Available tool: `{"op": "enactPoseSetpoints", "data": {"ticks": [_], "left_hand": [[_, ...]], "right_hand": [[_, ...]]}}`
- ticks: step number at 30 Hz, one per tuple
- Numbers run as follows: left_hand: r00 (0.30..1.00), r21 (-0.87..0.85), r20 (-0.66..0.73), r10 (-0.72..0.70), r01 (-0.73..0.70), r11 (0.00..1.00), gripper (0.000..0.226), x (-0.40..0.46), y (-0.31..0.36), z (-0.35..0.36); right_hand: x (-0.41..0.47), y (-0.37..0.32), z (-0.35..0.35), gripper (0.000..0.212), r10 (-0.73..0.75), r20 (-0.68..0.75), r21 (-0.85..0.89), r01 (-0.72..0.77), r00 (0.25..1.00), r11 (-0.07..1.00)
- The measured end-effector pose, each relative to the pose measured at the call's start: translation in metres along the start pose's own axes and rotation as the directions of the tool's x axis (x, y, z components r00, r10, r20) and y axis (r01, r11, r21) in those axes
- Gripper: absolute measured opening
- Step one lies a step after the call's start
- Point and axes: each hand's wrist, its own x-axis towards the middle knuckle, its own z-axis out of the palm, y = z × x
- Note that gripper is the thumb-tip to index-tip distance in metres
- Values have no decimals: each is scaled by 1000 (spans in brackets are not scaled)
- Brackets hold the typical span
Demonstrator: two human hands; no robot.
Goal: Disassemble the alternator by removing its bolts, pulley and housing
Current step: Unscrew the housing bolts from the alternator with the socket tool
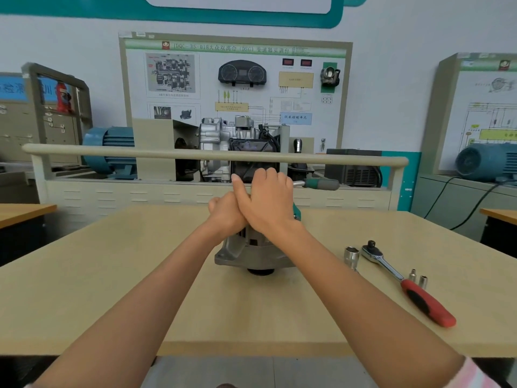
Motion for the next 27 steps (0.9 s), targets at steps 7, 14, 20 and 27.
{"op": "enactPoseSetpoints", "data": {"ticks": [7,14,20,27], "left_hand": [[991,-269,126,45,-9,963,8,1,-9,-3],[986,-231,161,45,-6,973,35,1,-8,-3],[993,-216,116,25,0,976,26,-1,-4,-3],[992,-177,126,-21,43,983,6,-1,2,-5]], "right_hand": [[12,9,-6,55,120,212,603,-226,970,765],[25,11,-4,72,151,484,871,-492,862,18],[24,6,1,59,253,423,877,-463,870,127],[17,4,3,56,286,297,828,-395,911,398]]}}
